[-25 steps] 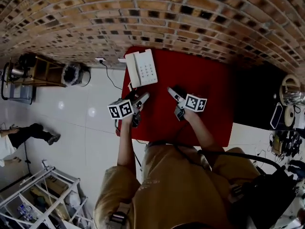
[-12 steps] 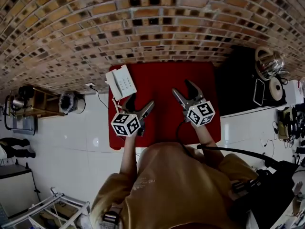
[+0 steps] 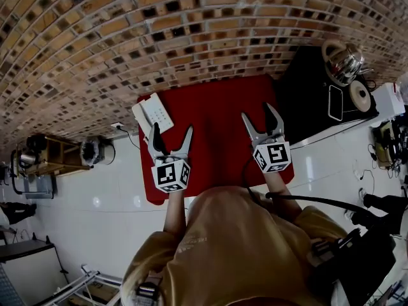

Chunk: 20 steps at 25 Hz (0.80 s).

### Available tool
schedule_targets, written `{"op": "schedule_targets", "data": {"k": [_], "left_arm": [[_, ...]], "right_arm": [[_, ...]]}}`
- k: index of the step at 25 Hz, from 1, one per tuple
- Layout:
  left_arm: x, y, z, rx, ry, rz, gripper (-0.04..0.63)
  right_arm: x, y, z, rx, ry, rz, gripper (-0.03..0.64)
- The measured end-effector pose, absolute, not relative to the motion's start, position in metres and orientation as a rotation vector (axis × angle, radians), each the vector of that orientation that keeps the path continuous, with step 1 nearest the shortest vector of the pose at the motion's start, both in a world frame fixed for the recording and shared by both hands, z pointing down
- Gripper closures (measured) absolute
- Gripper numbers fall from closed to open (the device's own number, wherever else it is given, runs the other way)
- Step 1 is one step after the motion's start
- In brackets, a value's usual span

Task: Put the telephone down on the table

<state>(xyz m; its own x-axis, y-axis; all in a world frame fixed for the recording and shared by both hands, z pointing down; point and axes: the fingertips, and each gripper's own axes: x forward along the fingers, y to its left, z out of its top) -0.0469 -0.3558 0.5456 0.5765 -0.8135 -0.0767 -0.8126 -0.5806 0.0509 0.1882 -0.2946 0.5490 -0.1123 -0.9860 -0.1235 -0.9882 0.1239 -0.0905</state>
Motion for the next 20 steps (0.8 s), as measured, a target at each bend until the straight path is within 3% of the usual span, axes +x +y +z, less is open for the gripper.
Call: {"op": "schedule_targets", "data": {"k": [6, 20], "left_arm": [[-0.047, -0.358, 0.561, 2.763, -1.445, -0.06, 0.124], [-0.058, -0.35, 0.566, 2.691, -1.443, -0.005, 0.124]], "right_arm": [[0.175, -0.29, 0.58, -1.957, 2.221, -0.133, 0.322], [0.17, -0.305, 0.547, -1.907, 2.298, -0.06, 0.322]]}}
